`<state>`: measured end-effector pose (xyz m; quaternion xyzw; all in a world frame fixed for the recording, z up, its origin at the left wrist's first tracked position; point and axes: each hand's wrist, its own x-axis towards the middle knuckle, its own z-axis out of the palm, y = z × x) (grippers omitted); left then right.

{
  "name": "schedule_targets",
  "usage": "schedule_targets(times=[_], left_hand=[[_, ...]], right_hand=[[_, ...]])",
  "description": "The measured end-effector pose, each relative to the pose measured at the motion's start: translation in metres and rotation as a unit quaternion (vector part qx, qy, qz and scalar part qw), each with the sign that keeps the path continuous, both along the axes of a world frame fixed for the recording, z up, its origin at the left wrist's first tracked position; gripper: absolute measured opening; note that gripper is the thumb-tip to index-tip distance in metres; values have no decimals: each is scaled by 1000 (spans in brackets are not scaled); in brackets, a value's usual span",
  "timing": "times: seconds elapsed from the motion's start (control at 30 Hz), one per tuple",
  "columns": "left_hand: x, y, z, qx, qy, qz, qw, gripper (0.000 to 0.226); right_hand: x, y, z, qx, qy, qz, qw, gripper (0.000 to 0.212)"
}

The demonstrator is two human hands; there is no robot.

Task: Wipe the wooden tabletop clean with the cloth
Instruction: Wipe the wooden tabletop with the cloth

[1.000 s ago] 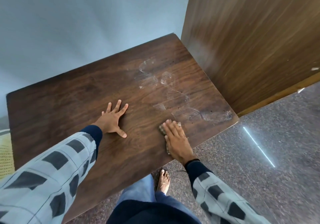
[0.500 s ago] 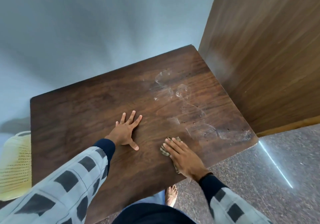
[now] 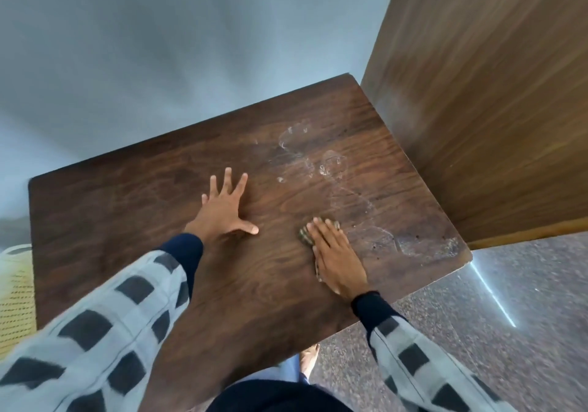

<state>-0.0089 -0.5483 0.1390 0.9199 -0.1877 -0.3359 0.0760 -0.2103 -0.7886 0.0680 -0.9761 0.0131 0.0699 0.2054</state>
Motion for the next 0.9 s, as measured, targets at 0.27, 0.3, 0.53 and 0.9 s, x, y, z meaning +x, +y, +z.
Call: schedule_targets(times=[0.27,0.3,0.53,0.9], left_hand=[[41,14,-9,47,34,57,997,146],[41,16,-10,47,35,61,996,146],[45,15,-16,36,34,70,996,147],[47,16,-18,21,35,74,996,148]], right_hand=[[7,12,9,10,-8,119,993,53],[8,2,8,9,-8,115,993,53],[81,38,4,12,17,-48,999,53],[135,37,6,5,17,-67,998,53]])
